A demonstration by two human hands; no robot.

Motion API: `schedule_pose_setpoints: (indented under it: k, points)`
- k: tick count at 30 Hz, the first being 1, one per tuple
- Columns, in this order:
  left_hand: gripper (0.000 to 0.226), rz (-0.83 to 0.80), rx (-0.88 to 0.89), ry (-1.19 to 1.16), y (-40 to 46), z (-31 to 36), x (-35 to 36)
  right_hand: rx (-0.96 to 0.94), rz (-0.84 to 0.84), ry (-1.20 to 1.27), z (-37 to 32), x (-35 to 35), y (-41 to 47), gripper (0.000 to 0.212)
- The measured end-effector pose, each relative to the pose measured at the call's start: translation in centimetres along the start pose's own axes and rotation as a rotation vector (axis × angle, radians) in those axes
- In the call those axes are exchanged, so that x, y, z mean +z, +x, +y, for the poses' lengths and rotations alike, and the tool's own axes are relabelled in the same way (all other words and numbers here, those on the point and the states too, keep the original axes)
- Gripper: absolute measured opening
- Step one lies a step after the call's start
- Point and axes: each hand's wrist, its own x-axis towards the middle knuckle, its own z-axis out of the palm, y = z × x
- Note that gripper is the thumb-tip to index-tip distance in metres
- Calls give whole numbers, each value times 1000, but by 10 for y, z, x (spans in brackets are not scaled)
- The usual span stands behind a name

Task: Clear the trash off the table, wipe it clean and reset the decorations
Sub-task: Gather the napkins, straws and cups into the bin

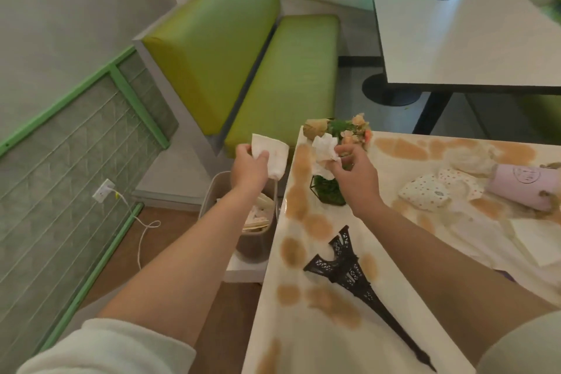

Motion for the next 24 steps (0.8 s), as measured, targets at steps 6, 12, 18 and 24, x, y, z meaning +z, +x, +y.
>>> schedule_pose_setpoints:
  k: [6, 12, 18, 24]
  points:
    - [31, -28, -181, -50, 26, -52, -50, 28, -89, -36, -13, 63, -22, 14]
    - [69, -165, -286, 75, 33, -100, -81, 48, -134, -124, -12, 113, -32, 19]
    - [28, -117, -166, 183, 26, -123, -100, 47, -172, -225, -8, 160, -37, 9]
    - [16, -164, -86, 197, 11, -118, -99, 152, -394, -393, 0, 177, -57, 34]
